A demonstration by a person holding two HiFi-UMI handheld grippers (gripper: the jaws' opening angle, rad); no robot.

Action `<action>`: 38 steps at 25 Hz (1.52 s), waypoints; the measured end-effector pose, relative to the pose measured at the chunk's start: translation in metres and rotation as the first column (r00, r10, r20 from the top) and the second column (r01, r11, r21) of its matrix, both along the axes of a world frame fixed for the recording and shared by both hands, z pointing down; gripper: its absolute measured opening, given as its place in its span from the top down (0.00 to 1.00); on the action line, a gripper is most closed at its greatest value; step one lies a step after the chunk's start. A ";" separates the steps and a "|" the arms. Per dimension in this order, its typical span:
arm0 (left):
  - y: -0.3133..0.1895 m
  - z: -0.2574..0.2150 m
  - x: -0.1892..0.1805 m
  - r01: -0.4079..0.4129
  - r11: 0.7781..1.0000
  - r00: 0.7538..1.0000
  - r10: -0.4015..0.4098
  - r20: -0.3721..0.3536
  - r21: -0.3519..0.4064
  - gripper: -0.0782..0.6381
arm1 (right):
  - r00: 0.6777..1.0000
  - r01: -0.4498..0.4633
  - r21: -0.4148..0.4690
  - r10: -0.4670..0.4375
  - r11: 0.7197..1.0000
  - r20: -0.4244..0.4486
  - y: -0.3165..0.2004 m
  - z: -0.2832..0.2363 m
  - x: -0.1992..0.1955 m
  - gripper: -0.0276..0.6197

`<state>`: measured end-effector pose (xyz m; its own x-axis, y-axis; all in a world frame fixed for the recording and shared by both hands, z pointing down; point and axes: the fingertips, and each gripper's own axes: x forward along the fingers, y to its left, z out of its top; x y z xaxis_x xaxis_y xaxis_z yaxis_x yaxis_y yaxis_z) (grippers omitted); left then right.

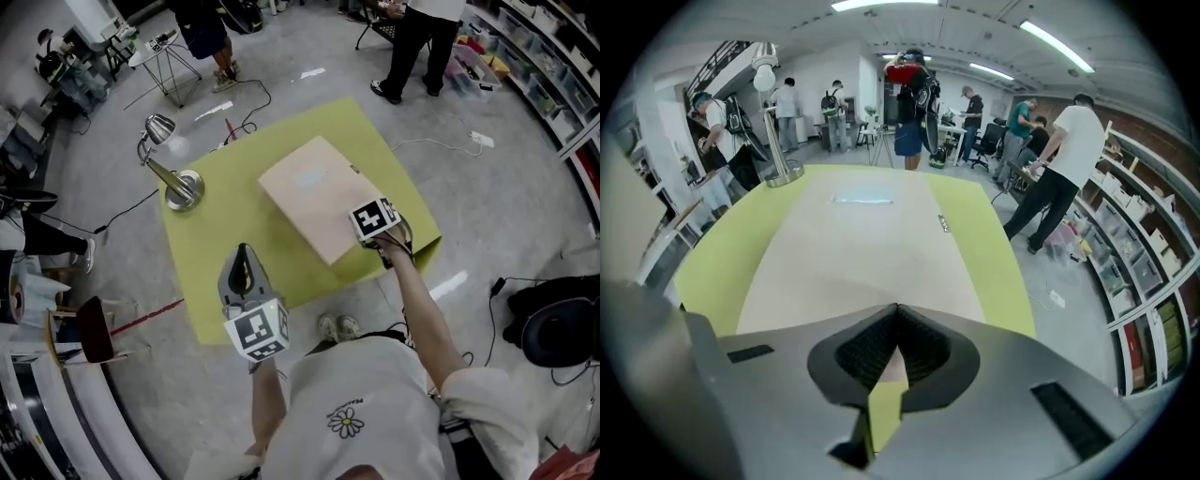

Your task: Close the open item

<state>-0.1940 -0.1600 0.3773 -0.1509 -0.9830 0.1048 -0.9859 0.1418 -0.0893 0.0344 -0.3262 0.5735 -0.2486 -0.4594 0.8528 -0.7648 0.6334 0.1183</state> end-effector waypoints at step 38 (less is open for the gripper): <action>0.021 -0.109 0.012 0.013 0.969 1.000 -0.015 0.005 0.245 0.87 | 0.850 -0.052 0.826 -0.409 0.562 0.332 0.107 -0.286 -0.067 0.94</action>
<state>-0.1816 -0.1386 0.2688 -0.1645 -0.9764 -0.1400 -0.9831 0.1738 -0.0568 -0.0324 -0.2196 0.2871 -0.6340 -0.7699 -0.0730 -0.7453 0.5832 0.3231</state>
